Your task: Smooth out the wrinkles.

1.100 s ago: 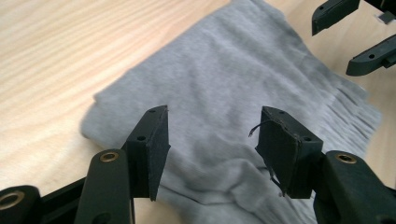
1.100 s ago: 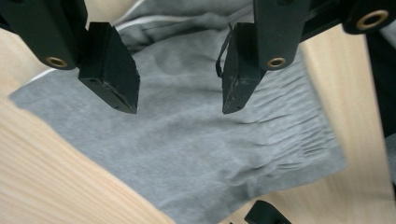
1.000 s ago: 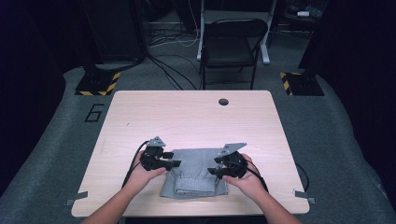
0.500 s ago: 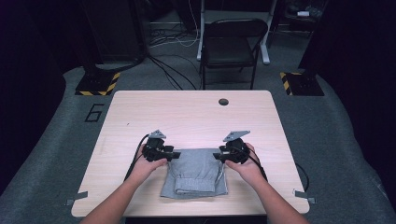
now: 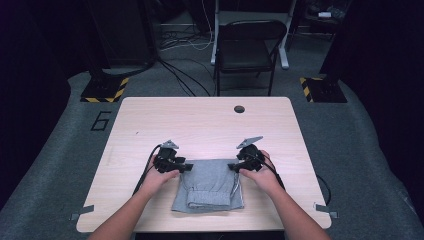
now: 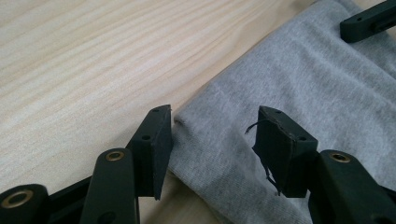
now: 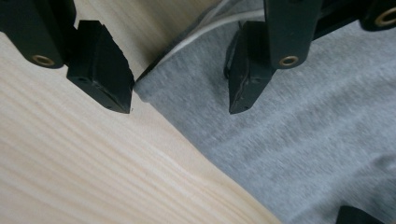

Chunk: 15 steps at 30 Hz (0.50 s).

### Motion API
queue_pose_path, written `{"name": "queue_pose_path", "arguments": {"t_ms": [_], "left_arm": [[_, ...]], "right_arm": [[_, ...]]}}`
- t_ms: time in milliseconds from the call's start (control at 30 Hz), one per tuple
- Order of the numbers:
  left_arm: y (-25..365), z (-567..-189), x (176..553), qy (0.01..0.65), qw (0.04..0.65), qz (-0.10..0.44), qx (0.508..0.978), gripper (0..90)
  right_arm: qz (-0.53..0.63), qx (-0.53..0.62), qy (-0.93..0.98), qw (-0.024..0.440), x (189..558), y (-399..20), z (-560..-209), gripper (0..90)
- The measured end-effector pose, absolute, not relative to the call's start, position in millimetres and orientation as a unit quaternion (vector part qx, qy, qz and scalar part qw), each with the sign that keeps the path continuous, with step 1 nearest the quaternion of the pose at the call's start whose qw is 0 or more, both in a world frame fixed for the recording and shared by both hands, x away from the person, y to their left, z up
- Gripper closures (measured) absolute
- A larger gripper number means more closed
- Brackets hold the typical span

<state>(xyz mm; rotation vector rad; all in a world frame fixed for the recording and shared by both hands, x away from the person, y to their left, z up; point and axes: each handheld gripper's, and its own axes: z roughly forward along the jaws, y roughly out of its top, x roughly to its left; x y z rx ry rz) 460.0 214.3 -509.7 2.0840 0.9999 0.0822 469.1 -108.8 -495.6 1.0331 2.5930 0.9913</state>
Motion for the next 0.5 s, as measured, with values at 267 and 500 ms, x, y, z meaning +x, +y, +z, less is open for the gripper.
{"name": "queue_pose_path", "arguments": {"t_ms": [267,500], "left_arm": [[216.9,-510.9,460.8,0.392,0.391,0.054,0.831,46.0],[216.3,-514.2,461.0,0.389,0.381,0.056,0.837,46.2]], "right_arm": [[0.330,0.352,0.872,0.078,472.4,-106.5,-501.9,38.8],[0.330,0.351,0.873,0.077,471.2,-106.9,-503.2,41.0]]}}
